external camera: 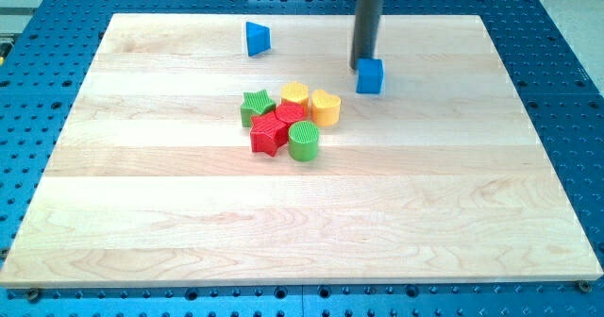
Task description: Push the cube into the heart
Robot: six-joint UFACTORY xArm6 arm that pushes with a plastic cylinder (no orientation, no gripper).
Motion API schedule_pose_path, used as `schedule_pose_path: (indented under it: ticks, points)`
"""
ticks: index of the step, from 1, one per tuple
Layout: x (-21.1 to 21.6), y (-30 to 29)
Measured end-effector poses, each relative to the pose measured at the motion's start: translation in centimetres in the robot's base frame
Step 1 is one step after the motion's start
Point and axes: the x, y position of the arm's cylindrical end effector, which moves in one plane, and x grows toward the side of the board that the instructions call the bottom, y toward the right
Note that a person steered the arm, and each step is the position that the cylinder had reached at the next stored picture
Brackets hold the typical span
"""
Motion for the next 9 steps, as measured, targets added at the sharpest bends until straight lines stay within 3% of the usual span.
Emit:
schedule_pose_path:
  ticks: [1, 2, 3, 4, 9]
  points:
    - [3.9, -0.5]
    - [3.8, 4.6]
    - [5.9, 5.0]
    - [6.2, -0.6]
    - [14.0, -1.5]
